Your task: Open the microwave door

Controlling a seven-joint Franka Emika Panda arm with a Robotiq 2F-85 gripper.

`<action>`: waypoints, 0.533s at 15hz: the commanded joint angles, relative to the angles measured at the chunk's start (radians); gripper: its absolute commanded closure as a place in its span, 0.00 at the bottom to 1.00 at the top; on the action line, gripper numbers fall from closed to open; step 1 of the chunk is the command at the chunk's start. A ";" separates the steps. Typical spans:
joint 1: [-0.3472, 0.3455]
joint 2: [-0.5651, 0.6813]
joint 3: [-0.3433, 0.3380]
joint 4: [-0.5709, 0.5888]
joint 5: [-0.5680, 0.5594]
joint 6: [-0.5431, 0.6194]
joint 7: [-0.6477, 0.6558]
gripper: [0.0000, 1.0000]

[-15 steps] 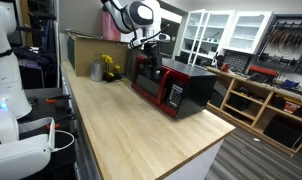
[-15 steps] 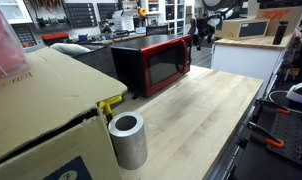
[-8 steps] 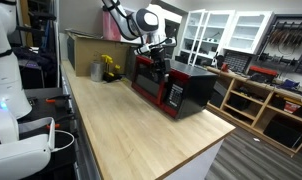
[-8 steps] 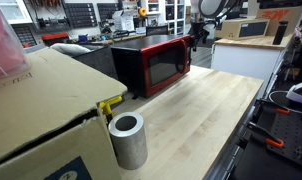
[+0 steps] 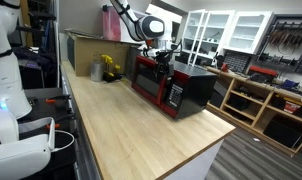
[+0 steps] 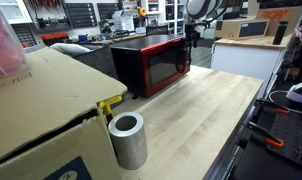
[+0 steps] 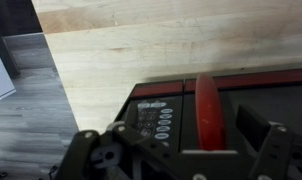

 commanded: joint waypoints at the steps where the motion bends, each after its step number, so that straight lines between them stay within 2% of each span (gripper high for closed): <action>1: -0.005 0.044 -0.002 0.089 0.033 -0.035 -0.048 0.00; 2: -0.004 0.052 -0.006 0.102 0.026 -0.031 -0.043 0.25; 4: -0.012 0.063 -0.001 0.123 0.038 -0.038 -0.058 0.34; 8: -0.026 0.040 0.036 0.101 0.121 -0.075 -0.120 0.66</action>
